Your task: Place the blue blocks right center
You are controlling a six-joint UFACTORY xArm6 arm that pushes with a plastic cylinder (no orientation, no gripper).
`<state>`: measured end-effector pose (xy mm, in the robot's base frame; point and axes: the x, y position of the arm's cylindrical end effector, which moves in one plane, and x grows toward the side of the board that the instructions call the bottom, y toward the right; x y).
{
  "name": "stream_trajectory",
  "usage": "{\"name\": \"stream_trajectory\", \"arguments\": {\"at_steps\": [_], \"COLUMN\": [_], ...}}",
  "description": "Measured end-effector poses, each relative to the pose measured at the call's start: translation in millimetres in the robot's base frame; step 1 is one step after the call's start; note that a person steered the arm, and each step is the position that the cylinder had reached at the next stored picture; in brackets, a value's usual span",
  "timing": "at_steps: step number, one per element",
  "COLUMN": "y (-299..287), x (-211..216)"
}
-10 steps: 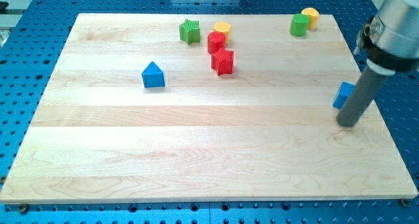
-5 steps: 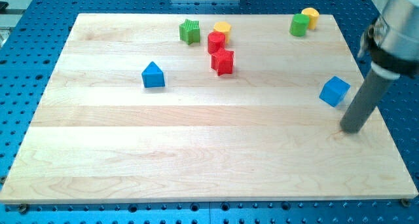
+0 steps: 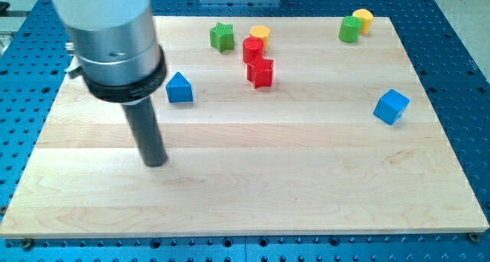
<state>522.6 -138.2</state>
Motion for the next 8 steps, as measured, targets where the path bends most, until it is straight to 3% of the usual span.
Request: {"name": "stream_trajectory", "arguments": {"at_steps": [2,5,6,8], "y": [-21,-36,-19,144], "x": [-5,-112,-123,-121]}}
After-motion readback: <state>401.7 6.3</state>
